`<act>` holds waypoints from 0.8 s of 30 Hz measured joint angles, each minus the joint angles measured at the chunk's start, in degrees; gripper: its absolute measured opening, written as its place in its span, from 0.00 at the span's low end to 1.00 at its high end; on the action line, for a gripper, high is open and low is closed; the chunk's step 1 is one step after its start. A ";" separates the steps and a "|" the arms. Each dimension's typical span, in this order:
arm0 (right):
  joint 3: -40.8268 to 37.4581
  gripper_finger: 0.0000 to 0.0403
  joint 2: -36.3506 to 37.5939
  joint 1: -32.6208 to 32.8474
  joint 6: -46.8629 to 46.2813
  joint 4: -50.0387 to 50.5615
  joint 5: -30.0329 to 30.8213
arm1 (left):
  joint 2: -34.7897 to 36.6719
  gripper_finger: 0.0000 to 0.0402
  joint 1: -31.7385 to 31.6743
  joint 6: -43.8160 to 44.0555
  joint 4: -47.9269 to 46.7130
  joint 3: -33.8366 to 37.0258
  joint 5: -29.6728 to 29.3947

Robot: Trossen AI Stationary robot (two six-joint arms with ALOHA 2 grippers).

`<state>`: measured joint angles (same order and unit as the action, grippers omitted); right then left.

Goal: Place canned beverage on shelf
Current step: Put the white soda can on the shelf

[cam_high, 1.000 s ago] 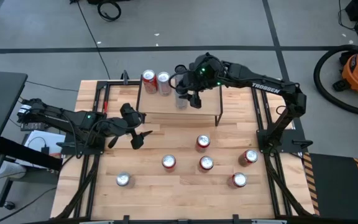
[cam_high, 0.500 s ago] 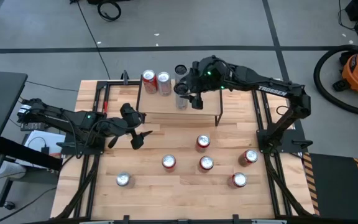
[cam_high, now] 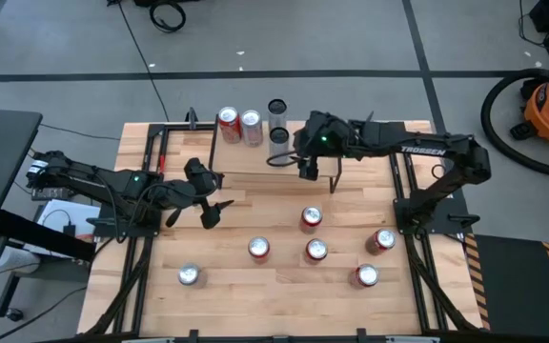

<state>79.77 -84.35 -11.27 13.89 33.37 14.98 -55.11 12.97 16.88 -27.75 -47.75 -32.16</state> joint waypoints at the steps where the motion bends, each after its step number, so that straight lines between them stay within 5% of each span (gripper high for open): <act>1: -1.81 0.81 0.73 -0.17 -0.16 -2.25 0.00 | 0.00 0.97 0.00 0.02 0.02 0.00 -0.02; 9: -12.50 0.79 2.54 -3.31 -0.31 -15.09 -1.57 | 0.00 0.97 0.00 0.04 0.24 0.00 -0.02; 24: -13.89 0.63 0.10 -6.12 0.20 -20.09 -4.42 | -0.02 0.97 0.00 0.55 0.17 0.00 -0.02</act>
<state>65.89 -84.25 -17.39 14.09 13.28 10.56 -55.13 12.97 17.43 -27.57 -47.75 -32.18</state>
